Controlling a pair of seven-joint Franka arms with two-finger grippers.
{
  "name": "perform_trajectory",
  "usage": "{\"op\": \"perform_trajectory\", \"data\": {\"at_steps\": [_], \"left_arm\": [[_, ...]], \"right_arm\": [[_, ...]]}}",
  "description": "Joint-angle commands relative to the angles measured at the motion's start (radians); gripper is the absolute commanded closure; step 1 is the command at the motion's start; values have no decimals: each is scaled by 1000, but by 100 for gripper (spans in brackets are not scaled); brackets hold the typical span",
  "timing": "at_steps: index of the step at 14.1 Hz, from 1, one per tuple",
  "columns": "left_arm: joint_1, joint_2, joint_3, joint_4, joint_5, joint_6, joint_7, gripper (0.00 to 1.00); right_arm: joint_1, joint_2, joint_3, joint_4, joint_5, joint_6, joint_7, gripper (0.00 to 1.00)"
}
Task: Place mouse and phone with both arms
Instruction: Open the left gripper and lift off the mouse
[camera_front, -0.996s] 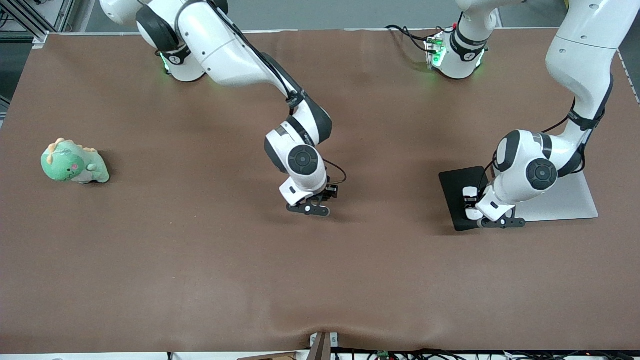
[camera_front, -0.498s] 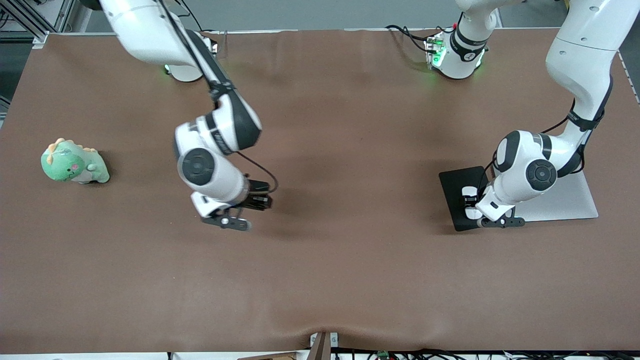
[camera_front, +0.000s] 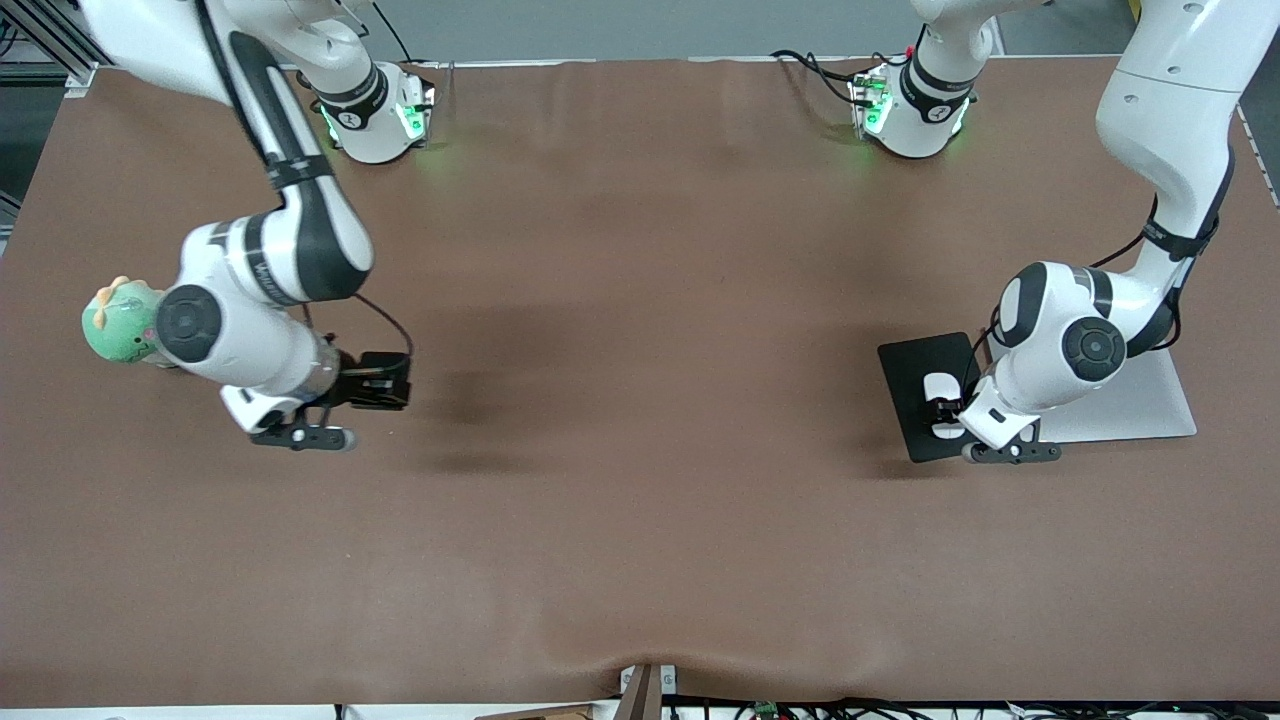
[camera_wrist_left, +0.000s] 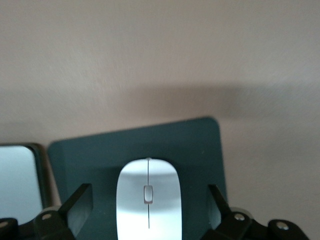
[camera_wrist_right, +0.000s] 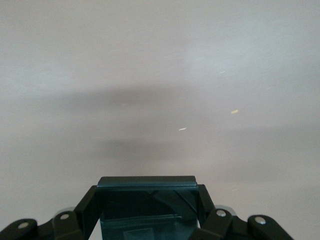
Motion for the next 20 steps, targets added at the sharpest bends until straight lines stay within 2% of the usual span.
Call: {"op": "perform_trajectory", "data": {"at_steps": [1, 3, 6, 10, 11, 15, 20], "left_arm": [[12, -83, -33, 24, 8, -110, -10, 0], [15, -140, -44, 51, 4, -196, -9, 0], [17, -210, -46, 151, 1, -406, 2, 0], [17, -215, -44, 443, -34, -766, 10, 0], [15, -218, -46, 491, -40, -822, 10, 0], [15, -278, -49, 571, -58, -955, 63, 0], [17, -427, -42, 561, -107, -975, 85, 0]], "right_arm": [[-124, -26, 21, -39, -23, 39, -156, 100], [-179, -8, 21, -39, -60, 68, -220, 100], [-247, 38, 21, -39, -170, 122, -222, 100], [-320, 122, 22, -45, -175, 145, -224, 100], [-342, 135, 22, -54, -175, 155, -228, 100], [-386, 136, 24, -111, -175, 165, -264, 100], [-396, 132, 22, -210, -175, 254, -264, 100]]}}
